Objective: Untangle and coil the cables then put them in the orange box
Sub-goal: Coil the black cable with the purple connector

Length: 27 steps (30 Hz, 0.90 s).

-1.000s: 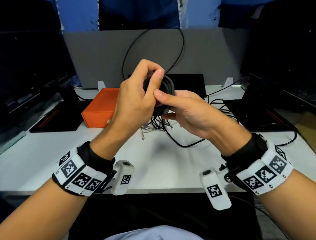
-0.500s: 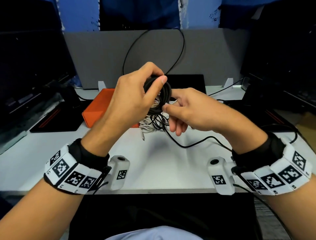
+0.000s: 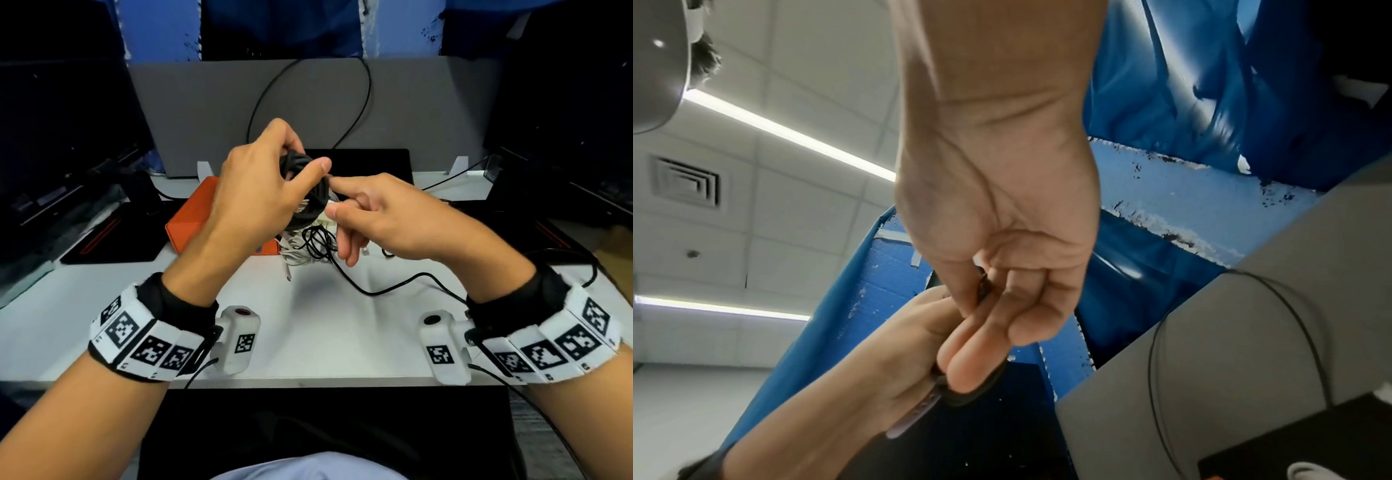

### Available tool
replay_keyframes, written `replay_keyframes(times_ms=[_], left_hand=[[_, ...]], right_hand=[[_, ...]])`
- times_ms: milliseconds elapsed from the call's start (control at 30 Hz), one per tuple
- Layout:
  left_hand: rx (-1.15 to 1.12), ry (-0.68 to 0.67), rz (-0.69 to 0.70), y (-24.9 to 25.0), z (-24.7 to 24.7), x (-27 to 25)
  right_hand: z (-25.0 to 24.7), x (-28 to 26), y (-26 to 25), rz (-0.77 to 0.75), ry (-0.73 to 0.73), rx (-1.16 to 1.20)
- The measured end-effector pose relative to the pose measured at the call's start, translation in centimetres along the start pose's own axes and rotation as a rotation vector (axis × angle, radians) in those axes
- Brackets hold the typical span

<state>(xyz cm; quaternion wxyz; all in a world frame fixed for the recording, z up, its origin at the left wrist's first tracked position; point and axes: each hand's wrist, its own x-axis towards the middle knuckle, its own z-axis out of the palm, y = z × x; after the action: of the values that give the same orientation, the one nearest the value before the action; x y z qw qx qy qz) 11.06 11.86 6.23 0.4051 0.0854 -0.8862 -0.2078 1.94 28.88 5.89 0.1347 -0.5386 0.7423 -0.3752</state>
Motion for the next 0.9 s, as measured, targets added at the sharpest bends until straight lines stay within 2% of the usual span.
replay_keyframes(times_ms=[100, 167, 300, 433, 567, 733, 900], left_hand=[[0.066, 0.139, 0.022, 0.2, 0.8, -0.4], [0.064, 0.151, 0.023, 0.3, 0.9, -0.4], [-0.207, 0.089, -0.072, 0.4, 0.1, 0.2], [-0.377, 0.110, -0.128, 0.4, -0.3, 0.3], [-0.562, -0.047, -0.200, -0.3, -0.5, 0.9], [-0.615, -0.404, -0.170, -1.6, -2.0, 1.4], [-0.601, -0.435, -0.184, -1.4, -2.4, 1.4]], right_hand=[[0.0, 0.2, 0.3, 0.001, 0.034, 0.029], [-0.3, 0.1, 0.7, 0.017, 0.028, 0.085], [-0.9, -0.2, 0.9, 0.017, -0.034, 0.193], [-0.2, 0.1, 0.9, 0.037, -0.013, 0.270], [0.6, 1.0, 1.6, 0.032, 0.075, 0.448], [-0.3, 1.3, 2.2, 0.107, 0.254, 0.453], [-0.8, 1.1, 2.3, 0.147, 0.277, 0.454]])
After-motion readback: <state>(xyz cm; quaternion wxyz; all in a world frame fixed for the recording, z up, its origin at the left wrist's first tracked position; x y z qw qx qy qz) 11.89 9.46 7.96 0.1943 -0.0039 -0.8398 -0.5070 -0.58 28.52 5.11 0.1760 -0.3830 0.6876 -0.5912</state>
